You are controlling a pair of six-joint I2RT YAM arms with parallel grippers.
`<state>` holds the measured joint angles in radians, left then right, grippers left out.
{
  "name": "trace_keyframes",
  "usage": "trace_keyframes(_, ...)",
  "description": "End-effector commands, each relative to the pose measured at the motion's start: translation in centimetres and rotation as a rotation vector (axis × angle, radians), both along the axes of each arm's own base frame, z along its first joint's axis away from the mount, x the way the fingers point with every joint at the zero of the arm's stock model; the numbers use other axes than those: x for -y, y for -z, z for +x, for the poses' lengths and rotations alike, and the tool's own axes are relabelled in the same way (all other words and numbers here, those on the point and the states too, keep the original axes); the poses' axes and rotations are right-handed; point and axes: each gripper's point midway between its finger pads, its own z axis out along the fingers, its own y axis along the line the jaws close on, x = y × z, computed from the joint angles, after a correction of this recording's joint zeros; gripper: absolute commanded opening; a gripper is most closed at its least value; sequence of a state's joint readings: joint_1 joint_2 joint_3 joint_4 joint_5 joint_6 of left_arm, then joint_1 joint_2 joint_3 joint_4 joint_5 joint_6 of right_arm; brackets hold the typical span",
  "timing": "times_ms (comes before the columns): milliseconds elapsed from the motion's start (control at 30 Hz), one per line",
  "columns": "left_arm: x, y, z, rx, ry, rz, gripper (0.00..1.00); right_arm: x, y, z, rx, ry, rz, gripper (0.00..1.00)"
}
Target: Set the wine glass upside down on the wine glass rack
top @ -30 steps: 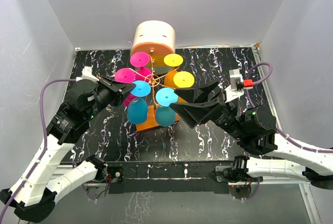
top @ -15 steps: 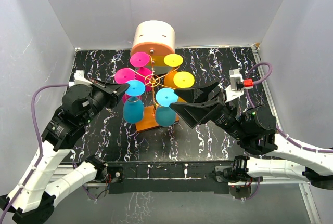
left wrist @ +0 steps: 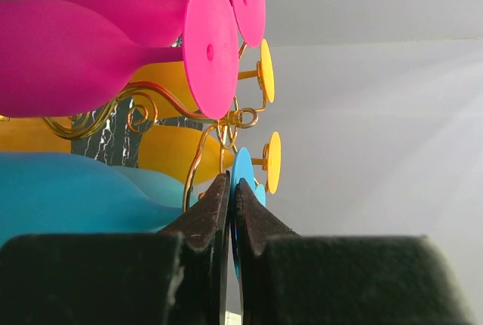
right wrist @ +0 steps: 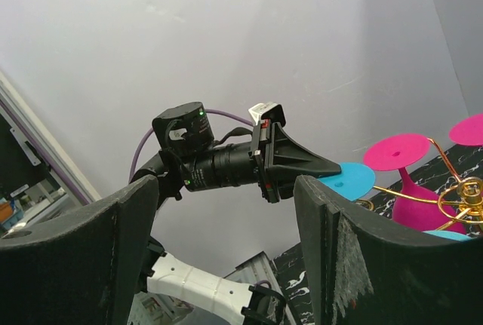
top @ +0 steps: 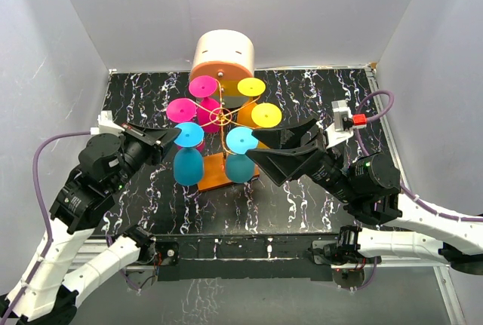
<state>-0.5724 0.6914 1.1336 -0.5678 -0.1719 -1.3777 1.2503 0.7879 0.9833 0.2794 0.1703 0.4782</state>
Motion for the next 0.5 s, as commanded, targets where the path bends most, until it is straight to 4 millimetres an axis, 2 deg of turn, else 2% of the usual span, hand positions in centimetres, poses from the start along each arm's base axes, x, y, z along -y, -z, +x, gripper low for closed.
trace_keyframes(0,0.0,0.0,-0.5,0.000,0.015,-0.004,0.00,0.0,0.0,-0.1,-0.009,-0.003,0.015,0.71)
trace_keyframes(200,0.3,-0.3,-0.9,0.011,0.046,0.008,0.00,0.1,0.3,0.0,-0.019,0.001,0.015,0.71)
trace_keyframes(467,1.7,-1.3,-0.5,0.045,0.126,0.081,0.00,0.1,0.3,0.2,-0.025,0.009,0.010,0.71)
